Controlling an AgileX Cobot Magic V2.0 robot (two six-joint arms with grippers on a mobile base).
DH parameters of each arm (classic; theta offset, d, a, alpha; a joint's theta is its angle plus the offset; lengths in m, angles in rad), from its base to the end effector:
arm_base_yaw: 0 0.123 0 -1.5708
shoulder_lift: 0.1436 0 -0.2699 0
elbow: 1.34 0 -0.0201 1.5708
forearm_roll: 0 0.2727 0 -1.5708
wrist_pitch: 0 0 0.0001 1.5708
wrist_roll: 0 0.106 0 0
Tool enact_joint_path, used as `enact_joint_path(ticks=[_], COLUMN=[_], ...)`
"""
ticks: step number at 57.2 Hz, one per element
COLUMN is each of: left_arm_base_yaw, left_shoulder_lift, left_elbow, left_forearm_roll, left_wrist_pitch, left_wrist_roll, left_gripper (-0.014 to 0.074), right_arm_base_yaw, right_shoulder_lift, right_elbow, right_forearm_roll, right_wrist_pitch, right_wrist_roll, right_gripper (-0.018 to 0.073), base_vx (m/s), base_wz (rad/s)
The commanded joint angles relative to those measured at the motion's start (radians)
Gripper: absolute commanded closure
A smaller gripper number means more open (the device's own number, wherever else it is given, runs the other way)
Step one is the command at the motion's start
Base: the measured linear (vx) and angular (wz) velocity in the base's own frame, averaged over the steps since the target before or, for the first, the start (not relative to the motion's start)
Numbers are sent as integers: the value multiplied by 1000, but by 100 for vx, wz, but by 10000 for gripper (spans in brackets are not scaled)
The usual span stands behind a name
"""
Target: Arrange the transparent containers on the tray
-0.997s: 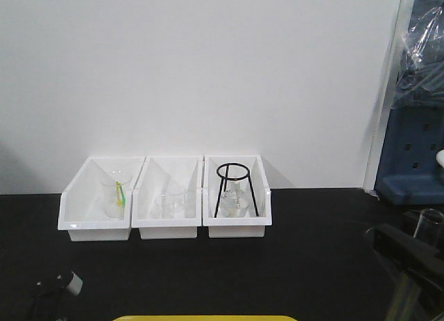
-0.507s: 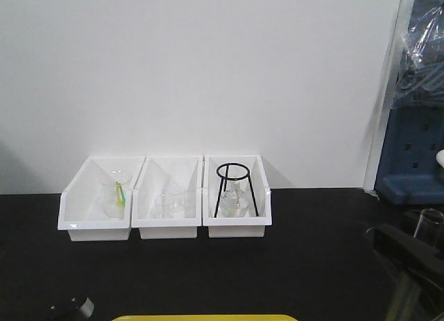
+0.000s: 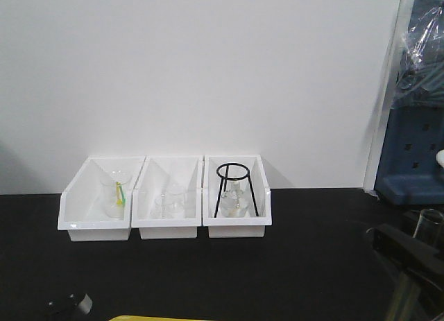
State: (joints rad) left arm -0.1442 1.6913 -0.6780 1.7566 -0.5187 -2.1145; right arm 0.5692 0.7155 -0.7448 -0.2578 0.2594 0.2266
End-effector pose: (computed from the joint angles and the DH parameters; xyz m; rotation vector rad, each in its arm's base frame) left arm 0.2875 -0.0938 0.0982 -0.0560 2.6225 -0.8316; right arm 0.1697 0.1003 0.3647 -0.4540 1.6565 0.3505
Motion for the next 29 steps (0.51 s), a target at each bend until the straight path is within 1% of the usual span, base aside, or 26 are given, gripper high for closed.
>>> enact_joint_path(ticks=[1, 5, 12, 17, 24, 29], left_arm_base_yaw=[-5, -5, -5, -5, -5, -5], left_shoulder_lift=[-78, -116, -181, -236, -335, -413], left_elbow=[-15, -15, -15, -15, -15, -15], left_forearm_roll=[61, 43, -14, -30, -32, -40], left_wrist_pitch=[-7, -12, -37, -52, -57, -57], left_wrist_roll=[-2, -2, -2, -1, 5, 37], left_gripper=[143, 143, 143, 143, 143, 143], right_arm_base_yaw=[1, 1, 1, 1, 1, 1], right_shoulder_lift=[-6, -6, -6, -6, 36, 112], right_elbow=[-30, -30, -30, -30, -30, -30], right_forearm_roll=[-8, -8, -7, 14, 107, 196], right_wrist_pitch=[-84, -84, -80, -66, -12, 30], right_wrist_roll=[-1, -1, 4, 17, 40, 50], right_gripper=[571, 571, 571, 571, 571, 571], base_vx=[0, 0, 0, 0, 0, 0], base_wz=[0, 0, 0, 0, 0, 0])
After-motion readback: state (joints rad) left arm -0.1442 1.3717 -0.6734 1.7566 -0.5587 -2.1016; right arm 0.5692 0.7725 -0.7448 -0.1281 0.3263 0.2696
